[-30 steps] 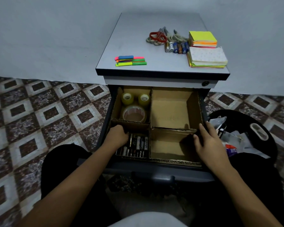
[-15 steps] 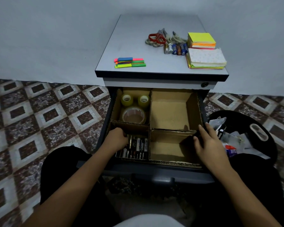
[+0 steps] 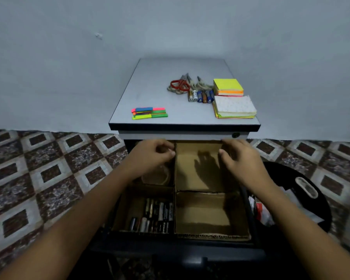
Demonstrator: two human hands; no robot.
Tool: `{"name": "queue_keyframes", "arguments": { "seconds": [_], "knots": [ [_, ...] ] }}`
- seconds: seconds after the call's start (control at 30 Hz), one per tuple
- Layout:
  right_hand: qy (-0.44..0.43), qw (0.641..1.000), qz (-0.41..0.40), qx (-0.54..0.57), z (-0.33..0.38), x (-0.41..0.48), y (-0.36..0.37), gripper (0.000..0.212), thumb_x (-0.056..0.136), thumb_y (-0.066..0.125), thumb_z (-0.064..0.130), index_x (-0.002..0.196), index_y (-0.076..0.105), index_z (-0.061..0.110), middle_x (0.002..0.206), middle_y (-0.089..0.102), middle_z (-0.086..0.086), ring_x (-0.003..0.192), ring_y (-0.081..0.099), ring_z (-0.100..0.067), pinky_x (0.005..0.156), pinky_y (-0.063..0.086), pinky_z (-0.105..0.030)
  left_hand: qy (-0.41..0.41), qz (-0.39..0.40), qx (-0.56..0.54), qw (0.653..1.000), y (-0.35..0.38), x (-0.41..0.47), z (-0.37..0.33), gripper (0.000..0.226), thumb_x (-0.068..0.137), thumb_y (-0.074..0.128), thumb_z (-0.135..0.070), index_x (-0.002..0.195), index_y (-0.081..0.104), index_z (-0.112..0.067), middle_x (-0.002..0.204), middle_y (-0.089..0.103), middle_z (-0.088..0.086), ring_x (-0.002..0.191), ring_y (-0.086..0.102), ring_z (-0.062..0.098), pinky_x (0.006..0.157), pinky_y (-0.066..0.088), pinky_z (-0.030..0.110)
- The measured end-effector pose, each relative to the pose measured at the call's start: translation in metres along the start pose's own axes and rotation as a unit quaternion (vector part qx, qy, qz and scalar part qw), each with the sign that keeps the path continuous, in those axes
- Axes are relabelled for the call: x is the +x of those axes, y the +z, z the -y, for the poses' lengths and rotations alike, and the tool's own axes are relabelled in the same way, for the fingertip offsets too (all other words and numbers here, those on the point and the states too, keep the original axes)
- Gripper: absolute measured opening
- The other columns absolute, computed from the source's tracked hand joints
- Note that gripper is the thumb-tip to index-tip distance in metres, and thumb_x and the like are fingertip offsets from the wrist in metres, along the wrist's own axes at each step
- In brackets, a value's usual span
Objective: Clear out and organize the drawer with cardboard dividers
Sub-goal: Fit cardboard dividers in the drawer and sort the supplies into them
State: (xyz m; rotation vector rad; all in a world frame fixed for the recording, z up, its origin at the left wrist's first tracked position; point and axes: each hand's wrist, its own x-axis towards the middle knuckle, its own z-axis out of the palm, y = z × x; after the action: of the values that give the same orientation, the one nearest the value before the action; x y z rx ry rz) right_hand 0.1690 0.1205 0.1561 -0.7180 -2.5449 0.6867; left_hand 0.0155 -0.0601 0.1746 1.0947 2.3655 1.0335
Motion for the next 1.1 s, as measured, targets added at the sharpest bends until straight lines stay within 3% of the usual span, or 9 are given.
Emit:
{"name": "queue_keyframes", "arguments": {
  "seconds": [0.17,0.27,0.43,0.57,0.7,0.8,0.9,1.0,1.1],
  "knots": [
    [0.005,0.999,-0.019,0.038,0.023,0.066,-0.029,0.032,0.092,0.057,0.024,0.122,0.061,0.013,0.118,0.064,-0.007,0.103,0.059,-0.016,0.076,0.035,-0.013,-0.005,-0.072,-0.094,0.993,-0.017,0.057,-0.045,0.01,0.087,0.065,-0.016,0.095,0.067,-0.01,0.078,0.064,0.002,0.074,0.062,0.013,0.07,0.055,0.026],
    [0.025,0.998,-0.005,0.052,0.032,0.104,-0.039,0.027,0.091,0.057,0.024,0.114,0.066,0.014,0.114,0.066,-0.004,0.102,0.06,-0.016,0.076,0.039,-0.02,-0.039,-0.087,-0.124,0.988,-0.023,0.096,-0.062,0.008,0.089,0.061,-0.012,0.092,0.066,-0.007,0.083,0.064,0.008,0.07,0.061,0.014,0.064,0.056,0.022],
    [0.083,0.984,0.038,0.153,0.039,0.152,-0.043,0.019,0.09,0.056,0.013,0.102,0.068,0.004,0.092,0.065,-0.013,0.089,0.064,-0.03,0.074,0.054,-0.039,-0.114,-0.102,-0.104,0.983,-0.017,0.16,-0.067,0.011,0.082,0.061,-0.007,0.089,0.066,0.001,0.095,0.066,0.021,0.083,0.066,0.032,0.081,0.057,0.046],
    [0.121,0.972,0.077,0.187,0.039,0.179,-0.037,0.016,0.091,0.055,0.009,0.093,0.067,-0.002,0.085,0.061,-0.014,0.077,0.059,-0.022,0.061,0.051,-0.029,-0.131,-0.121,-0.047,0.983,-0.005,0.188,-0.066,0.024,0.083,0.059,-0.01,0.105,0.061,0.001,0.107,0.064,0.019,0.098,0.062,0.034,0.076,0.053,0.033],
    [0.116,0.978,0.087,0.149,0.036,0.2,-0.031,0.017,0.089,0.055,0.007,0.095,0.067,-0.003,0.083,0.061,-0.016,0.076,0.059,-0.022,0.061,0.052,-0.029,-0.147,-0.111,-0.055,0.981,0.003,0.205,-0.065,0.025,0.086,0.057,-0.007,0.108,0.057,0.005,0.111,0.062,0.026,0.102,0.062,0.04,0.078,0.053,0.042],
    [0.092,0.986,0.088,0.107,0.034,0.213,-0.024,0.021,0.087,0.054,0.004,0.098,0.066,-0.01,0.079,0.059,-0.017,0.072,0.055,-0.023,0.057,0.052,-0.028,-0.157,-0.104,-0.055,0.981,0.005,0.215,-0.063,0.014,0.086,0.061,-0.01,0.094,0.057,0.0,0.101,0.064,0.023,0.092,0.066,0.037,0.08,0.057,0.045],
    [0.027,0.993,0.113,0.035,0.035,0.22,-0.017,0.022,0.085,0.058,0.006,0.1,0.069,-0.006,0.075,0.061,-0.013,0.071,0.054,-0.022,0.051,0.044,-0.018,-0.168,-0.091,-0.059,0.98,0.004,0.218,-0.062,0.02,0.086,0.063,-0.008,0.074,0.047,-0.006,0.078,0.057,0.013,0.073,0.062,0.03,0.078,0.058,0.043],
    [-0.044,0.985,0.145,-0.079,0.035,0.223,-0.01,0.026,0.083,0.063,0.012,0.105,0.069,0.0,0.098,0.069,-0.014,0.093,0.061,-0.027,0.066,0.044,-0.024,-0.176,-0.073,-0.088,0.978,0.0,0.219,-0.059,0.014,0.086,0.063,-0.005,0.082,0.05,-0.005,0.07,0.051,0.008,0.059,0.054,0.021,0.065,0.057,0.036],
    [-0.088,0.971,0.157,-0.16,0.032,0.228,-0.001,0.026,0.081,0.065,0.021,0.097,0.068,0.001,0.097,0.067,-0.019,0.081,0.053,-0.028,0.064,0.033,-0.026,-0.181,-0.045,-0.117,0.975,-0.006,0.218,-0.053,0.012,0.085,0.062,-0.003,0.083,0.051,-0.006,0.072,0.054,0.01,0.057,0.052,0.018,0.06,0.053,0.03]
  ]
}}
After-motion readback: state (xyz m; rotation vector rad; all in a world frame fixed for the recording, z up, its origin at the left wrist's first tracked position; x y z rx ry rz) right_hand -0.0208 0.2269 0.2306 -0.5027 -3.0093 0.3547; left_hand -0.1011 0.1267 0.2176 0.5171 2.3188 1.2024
